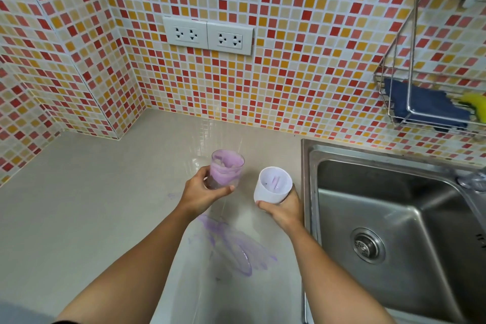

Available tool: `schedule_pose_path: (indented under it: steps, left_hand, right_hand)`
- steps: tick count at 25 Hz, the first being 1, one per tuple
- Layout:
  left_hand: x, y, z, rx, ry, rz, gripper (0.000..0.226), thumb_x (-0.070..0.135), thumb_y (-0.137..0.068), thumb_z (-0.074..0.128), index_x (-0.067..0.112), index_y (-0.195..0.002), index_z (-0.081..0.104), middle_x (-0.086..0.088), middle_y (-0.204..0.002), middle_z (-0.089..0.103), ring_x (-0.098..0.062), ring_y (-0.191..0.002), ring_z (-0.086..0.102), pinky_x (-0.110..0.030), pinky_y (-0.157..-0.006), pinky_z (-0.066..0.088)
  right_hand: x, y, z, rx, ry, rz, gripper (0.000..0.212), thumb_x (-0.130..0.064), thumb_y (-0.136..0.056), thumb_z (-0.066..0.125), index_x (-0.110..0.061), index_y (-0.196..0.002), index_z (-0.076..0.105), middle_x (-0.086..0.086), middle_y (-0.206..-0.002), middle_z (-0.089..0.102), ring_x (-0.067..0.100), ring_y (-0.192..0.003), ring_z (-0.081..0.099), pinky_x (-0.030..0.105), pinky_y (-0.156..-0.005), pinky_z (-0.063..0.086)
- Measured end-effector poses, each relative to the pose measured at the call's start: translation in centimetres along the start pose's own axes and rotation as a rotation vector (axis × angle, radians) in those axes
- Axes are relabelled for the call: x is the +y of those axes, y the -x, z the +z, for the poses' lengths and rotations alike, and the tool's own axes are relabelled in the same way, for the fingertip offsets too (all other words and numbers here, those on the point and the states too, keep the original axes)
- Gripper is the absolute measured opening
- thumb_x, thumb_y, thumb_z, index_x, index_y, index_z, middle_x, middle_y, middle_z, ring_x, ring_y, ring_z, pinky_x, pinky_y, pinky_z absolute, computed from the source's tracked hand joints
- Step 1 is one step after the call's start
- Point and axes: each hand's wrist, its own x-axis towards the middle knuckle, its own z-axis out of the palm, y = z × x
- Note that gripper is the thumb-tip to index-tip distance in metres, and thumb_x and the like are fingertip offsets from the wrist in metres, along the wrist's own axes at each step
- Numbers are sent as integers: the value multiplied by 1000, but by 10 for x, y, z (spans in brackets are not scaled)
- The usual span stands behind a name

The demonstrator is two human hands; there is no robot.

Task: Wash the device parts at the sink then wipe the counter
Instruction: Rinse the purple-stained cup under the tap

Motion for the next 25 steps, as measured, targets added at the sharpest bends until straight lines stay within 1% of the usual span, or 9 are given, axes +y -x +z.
schedule_pose_path:
  steps: [4, 7, 10, 12, 13, 14, 16, 20, 25]
  left_hand:
    - [-2, 3, -4, 2, -4, -18, 59, 28, -64, 86, 18, -114, 57, 3, -105, 66, -17, -96, 64, -17, -73, 48]
    - [-3, 4, -9, 4, -5, -18, 58, 28, -64, 86, 18, -114, 57, 3, -106, 66, -18, -97, 64, -17, -73, 48]
    - [0, 4, -17, 6, -5, -3, 60, 32, -62, 86, 20, -113, 57, 2, -107, 66, -21, -99, 64, -24, -77, 52]
    - [9, 5, -23, -1, -16, 24, 62, 32, -62, 86, 19, -116, 56, 0, -109, 66, -21, -99, 64, -28, -81, 55]
    - [18, 4, -25, -4, -21, 44, 63, 32, -63, 86, 19, -117, 56, -1, -110, 65, -21, -100, 64, -30, -83, 55]
    - [27, 3, -27, -7, -22, 69, 64, 31, -64, 85, 18, -119, 55, -1, -111, 65, -21, -100, 63, -30, -83, 55]
    - [53, 1, -28, -26, -28, 125, 66, 32, -65, 85, 18, -121, 54, -1, -114, 64, -20, -101, 62, -29, -83, 54]
    - [110, 4, -9, -100, -20, 252, 68, 32, -65, 84, 19, -123, 52, 1, -116, 62, -19, -103, 62, -25, -82, 52]
    - [162, 28, 60, -246, 15, 371, 68, 29, -67, 83, 20, -126, 49, 3, -118, 61, -16, -106, 60, -24, -84, 52]
  right_hand:
    - [-6, 5, 0, 5, 84, -40, 72, -27, -44, 90, -28, -107, 56, -13, -96, 63, 9, -84, 60, 13, -63, 42]
    - [-5, 1, 4, 17, 73, -60, 76, -25, -42, 93, -25, -107, 54, -7, -101, 63, 13, -90, 60, 20, -72, 43]
    - [-3, -1, 9, -2, 75, -60, 84, -26, -41, 94, -23, -112, 50, -5, -107, 61, 18, -99, 60, 23, -77, 44]
    - [-3, 0, 7, -34, 93, -38, 103, -25, -41, 94, -18, -128, 40, 0, -122, 55, 21, -113, 54, 28, -87, 44]
    - [-4, 1, 5, -56, 115, -15, 118, -27, -41, 95, -16, -138, 29, 5, -134, 48, 23, -122, 47, 32, -97, 41]
    - [-6, 3, 1, -74, 149, 15, 130, -28, -41, 95, -15, -145, 16, 9, -144, 37, 25, -131, 38, 35, -105, 35]
    - [-13, 13, -13, -81, 217, 41, 139, -30, -45, 94, -14, -148, 2, 10, -153, 18, 24, -140, 21, 34, -111, 23]
    - [-25, 33, -64, -2, 268, 10, 129, -31, -57, 89, -10, -149, 1, 13, -155, 10, 24, -143, 10, 34, -115, 17]
    - [-21, 38, -143, 94, 463, -36, 111, -38, -71, 78, -3, -147, 5, 17, -154, 11, 26, -143, 10, 33, -115, 14]
